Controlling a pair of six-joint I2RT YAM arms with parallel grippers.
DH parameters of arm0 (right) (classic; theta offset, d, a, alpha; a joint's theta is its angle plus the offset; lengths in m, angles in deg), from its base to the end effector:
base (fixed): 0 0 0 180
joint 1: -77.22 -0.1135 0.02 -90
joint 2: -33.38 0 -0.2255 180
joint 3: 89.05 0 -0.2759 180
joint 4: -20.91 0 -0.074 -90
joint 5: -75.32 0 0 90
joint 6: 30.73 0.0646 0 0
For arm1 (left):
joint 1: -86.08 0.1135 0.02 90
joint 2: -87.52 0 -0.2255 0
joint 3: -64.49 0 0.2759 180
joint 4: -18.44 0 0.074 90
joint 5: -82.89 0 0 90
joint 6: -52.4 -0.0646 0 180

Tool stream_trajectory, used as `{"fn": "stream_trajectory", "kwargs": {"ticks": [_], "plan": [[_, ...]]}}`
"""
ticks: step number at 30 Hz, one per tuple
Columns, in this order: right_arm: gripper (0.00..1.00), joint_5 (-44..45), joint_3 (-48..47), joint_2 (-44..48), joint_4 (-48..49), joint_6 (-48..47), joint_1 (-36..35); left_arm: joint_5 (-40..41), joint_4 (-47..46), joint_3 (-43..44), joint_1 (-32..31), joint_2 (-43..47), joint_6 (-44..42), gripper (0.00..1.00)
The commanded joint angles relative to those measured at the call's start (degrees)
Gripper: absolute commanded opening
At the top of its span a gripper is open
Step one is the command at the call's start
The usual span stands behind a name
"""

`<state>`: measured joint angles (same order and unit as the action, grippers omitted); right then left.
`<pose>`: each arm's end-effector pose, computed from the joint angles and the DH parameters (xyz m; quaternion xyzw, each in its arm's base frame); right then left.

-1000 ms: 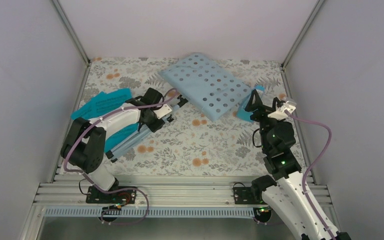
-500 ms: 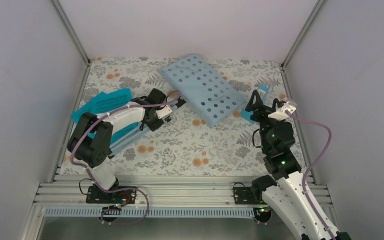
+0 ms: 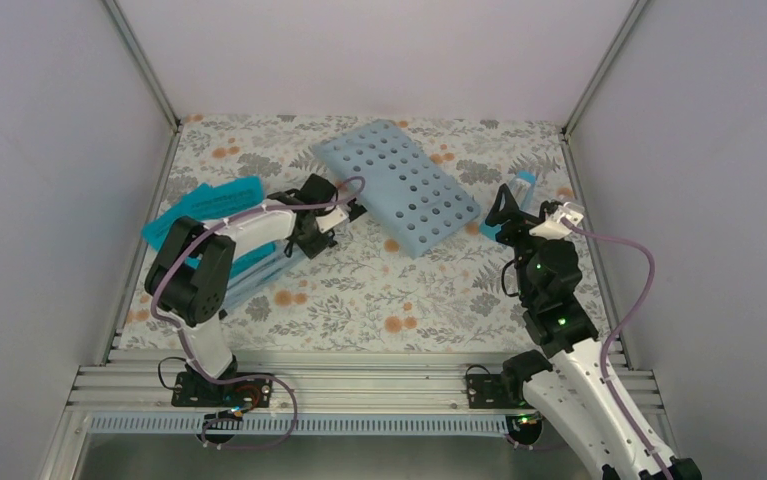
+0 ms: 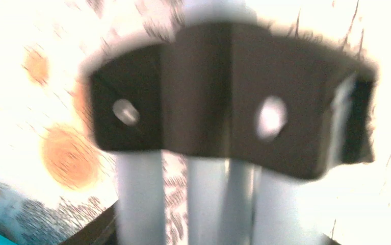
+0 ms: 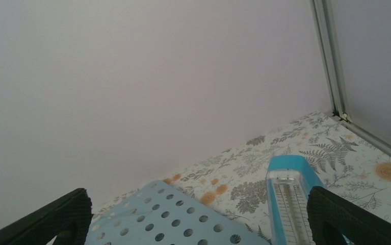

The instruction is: Pack up the instrument practice props

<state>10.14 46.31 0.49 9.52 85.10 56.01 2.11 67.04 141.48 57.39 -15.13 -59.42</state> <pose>0.2274 0.0592 0.2930 0.1801 0.6817 0.1376 0.6957 0.3168 -0.1616 0.0815 0.4113 0.8977 0.0713 0.1410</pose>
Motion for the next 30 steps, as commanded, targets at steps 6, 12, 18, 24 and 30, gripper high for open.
{"fn": "stream_trajectory", "kwargs": {"ticks": [6, 12, 18, 24, 30], "plan": [[1.00, 2.19, 0.61, 0.22, -0.73, 1.05, 0.47, -1.47, -9.57, 4.41, -0.05, 3.70, 1.58, 0.66], [1.00, 0.69, 0.17, -0.69, -0.14, -0.18, 0.46, -3.26, -10.59, 3.88, -0.01, 7.12, 2.38, 0.79], [0.99, -3.98, -4.07, -7.48, 0.14, -5.98, 0.66, -12.32, -12.42, 3.70, 3.46, 13.85, 7.17, 0.89], [0.99, -10.25, -11.17, -19.50, -4.22, -5.69, 8.97, -22.60, -21.48, -3.15, 13.78, 23.62, 19.17, 0.91], [1.00, -17.34, -4.16, -19.02, 1.85, -1.18, 24.25, -24.82, -33.64, -15.71, 28.15, 34.63, 29.84, 0.92]]}}
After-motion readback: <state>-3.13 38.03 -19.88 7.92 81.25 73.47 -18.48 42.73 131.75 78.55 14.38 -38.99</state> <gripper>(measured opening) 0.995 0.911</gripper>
